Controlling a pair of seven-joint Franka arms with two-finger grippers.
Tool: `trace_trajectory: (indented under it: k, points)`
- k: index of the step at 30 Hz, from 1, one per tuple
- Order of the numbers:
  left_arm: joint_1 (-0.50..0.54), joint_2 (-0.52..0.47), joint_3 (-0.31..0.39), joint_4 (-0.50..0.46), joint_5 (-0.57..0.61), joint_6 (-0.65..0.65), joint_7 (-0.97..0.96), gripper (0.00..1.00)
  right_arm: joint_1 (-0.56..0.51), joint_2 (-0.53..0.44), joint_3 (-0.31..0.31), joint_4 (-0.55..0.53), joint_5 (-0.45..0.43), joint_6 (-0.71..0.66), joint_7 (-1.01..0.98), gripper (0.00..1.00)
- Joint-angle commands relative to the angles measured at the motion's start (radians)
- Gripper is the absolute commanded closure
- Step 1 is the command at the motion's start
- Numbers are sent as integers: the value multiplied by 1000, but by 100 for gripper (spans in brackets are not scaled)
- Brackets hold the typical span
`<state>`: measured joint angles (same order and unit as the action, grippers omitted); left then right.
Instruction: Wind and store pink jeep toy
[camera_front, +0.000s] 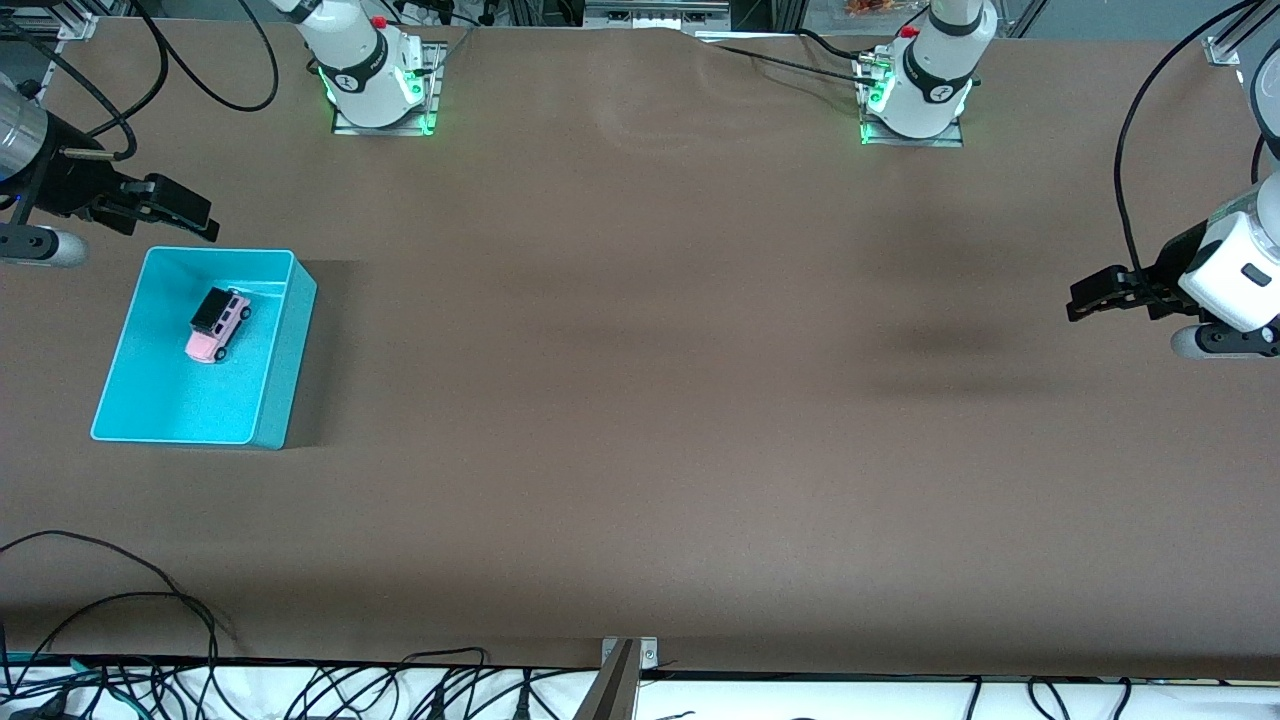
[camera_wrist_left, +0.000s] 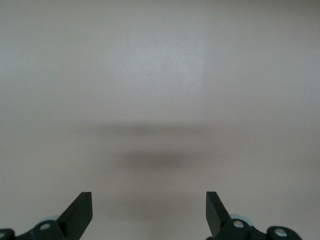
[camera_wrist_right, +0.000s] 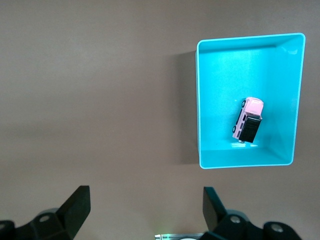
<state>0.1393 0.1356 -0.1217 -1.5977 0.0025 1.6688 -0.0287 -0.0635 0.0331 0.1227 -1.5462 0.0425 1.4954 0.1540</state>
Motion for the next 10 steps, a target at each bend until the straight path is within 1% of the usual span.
trace_trajectory:
  k: [1, 10]
  points:
    - [2, -11, -4, -13, 14, 12, 15, 0, 4, 10, 2, 23, -16, -6, 9, 0]
    - [0, -11, -4, -13, 14, 12, 15, 0, 4, 11, 2, 23, -18, -3, 9, 0]
